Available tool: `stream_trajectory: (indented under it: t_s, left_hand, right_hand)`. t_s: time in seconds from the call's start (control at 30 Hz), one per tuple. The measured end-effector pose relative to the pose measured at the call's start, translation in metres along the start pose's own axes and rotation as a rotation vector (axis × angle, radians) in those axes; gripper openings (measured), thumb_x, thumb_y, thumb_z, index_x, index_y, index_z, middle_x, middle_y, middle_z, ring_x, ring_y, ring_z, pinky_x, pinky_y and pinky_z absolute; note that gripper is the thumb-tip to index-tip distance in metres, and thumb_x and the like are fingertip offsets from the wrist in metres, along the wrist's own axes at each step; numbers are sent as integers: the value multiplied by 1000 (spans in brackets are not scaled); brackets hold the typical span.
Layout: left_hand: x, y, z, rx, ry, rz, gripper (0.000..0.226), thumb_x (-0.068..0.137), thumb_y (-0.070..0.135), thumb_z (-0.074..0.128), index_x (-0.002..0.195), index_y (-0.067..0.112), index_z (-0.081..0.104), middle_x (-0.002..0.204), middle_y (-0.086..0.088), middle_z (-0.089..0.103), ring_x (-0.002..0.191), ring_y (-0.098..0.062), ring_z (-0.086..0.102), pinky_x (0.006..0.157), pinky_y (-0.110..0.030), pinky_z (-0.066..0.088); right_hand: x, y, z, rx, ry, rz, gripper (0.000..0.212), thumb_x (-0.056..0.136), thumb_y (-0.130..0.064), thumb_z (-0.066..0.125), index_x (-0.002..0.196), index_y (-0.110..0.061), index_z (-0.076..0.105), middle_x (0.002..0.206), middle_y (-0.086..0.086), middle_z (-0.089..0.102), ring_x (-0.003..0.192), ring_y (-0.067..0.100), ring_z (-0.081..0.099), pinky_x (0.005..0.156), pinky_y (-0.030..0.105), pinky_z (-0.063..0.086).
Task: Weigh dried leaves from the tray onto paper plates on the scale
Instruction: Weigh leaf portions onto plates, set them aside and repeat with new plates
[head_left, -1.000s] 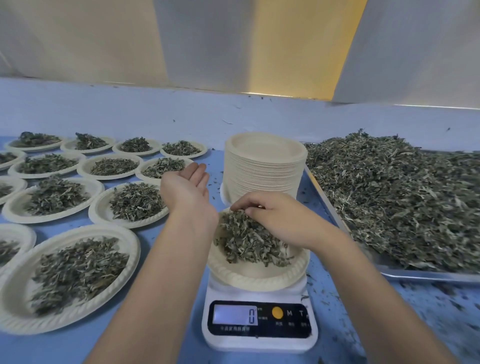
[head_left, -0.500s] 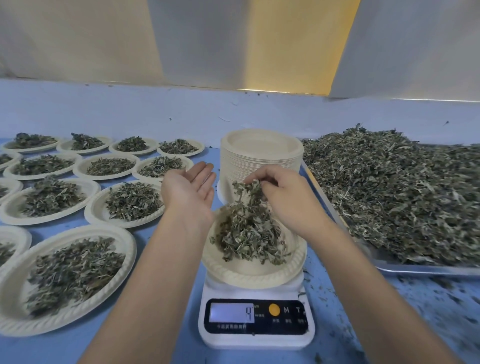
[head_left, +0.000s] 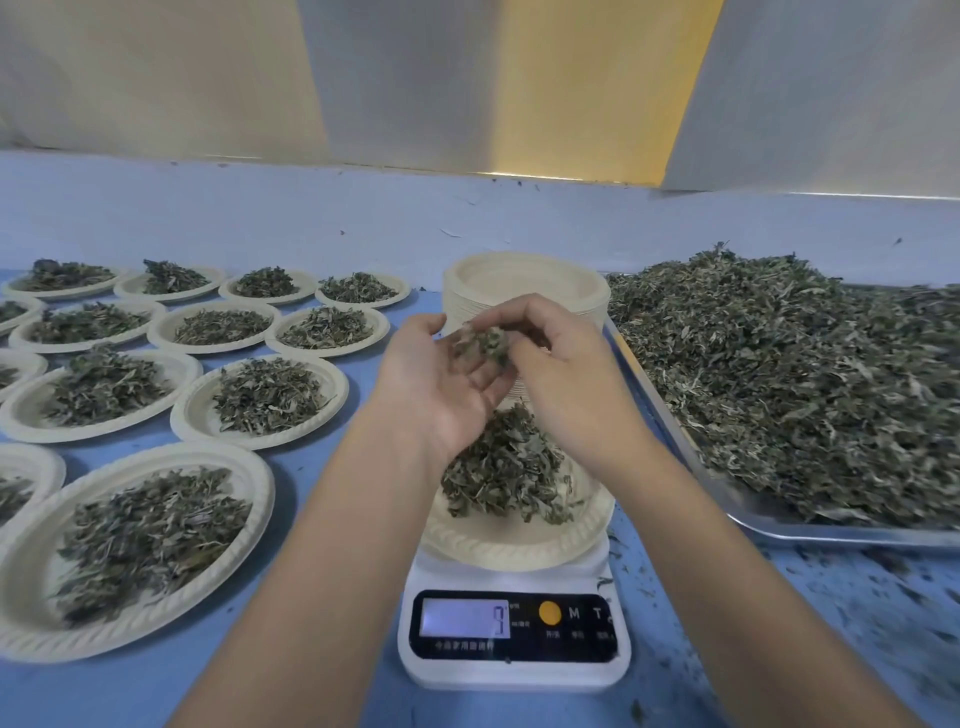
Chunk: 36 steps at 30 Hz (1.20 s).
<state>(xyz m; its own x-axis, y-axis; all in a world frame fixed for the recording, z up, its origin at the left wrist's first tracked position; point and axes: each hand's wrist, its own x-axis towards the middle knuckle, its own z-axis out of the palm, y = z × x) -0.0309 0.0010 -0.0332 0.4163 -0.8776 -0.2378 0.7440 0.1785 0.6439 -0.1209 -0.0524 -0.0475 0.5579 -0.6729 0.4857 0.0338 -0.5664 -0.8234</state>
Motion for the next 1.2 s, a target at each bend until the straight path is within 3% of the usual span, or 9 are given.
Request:
stream_trajectory:
  t_s: [0.1,0.27,0.4,0.53,0.63,0.8,0.9,1.07,1.2]
  left_hand:
    - [-1,-1,3,-44,-14,-47,37,100,30,32,89,4,56,69,-10,62,67,-19,61,64,-27,53]
    - [0,-2,3,-187,18,-82,28,100,24,33,85,8,52,69,-6,54,70,-16,54,79,-26,48]
    - [1,-1,4,-230,33,-88,25,99,21,35,81,11,49,75,-3,51,76,-16,55,77,-27,48]
    - [-2,-2,4,-210,31,-102,27,99,20,38,84,9,57,82,-5,60,85,-18,61,78,-31,49]
    - [-2,-6,3,-302,-56,-139,26,99,16,38,97,9,63,102,-4,67,101,-22,62,91,-36,46]
    - [8,0,-6,-312,30,-64,29,99,12,37,108,-4,60,104,-19,67,102,-26,62,88,-40,53]
    - [11,11,-13,-241,86,48,26,98,6,35,90,-7,57,95,-20,59,94,-26,58,95,-34,49]
    - [10,26,-28,-181,69,91,20,95,-5,40,99,-9,59,98,-22,60,96,-29,62,77,-36,57]
    - [9,27,-32,-264,102,77,21,98,1,41,101,-9,59,98,-25,60,99,-31,63,78,-39,57]
  right_hand:
    - [-5,-1,5,-203,-37,-99,28,88,-1,48,101,-16,67,102,-4,64,93,1,54,83,9,40]
    - [-7,-2,8,-247,-67,-107,18,86,-7,51,97,-16,62,112,-5,56,97,-3,46,79,-1,31]
    - [-9,-2,10,-139,-158,-36,36,94,-21,51,129,-25,46,132,-9,53,116,-7,45,92,1,30]
    - [-12,-1,14,-145,-286,26,51,100,-36,39,149,-32,24,157,-8,22,142,-3,10,117,24,7]
    - [-12,1,14,-141,-320,61,50,102,-41,32,149,-37,18,155,-21,1,124,-28,-14,110,19,-14]
    - [-5,2,11,183,-101,38,39,99,-21,45,138,-23,45,150,-14,34,133,-8,27,103,2,24]
    - [0,9,1,23,-12,74,23,93,-13,53,111,-22,64,113,-13,64,105,0,56,91,19,44]
    - [1,14,-11,-285,-205,178,8,86,-25,64,81,-23,70,70,-15,66,62,0,56,61,18,46]
    - [3,10,-21,-433,-427,195,22,76,-44,73,91,-28,72,91,-13,68,81,1,61,73,20,51]
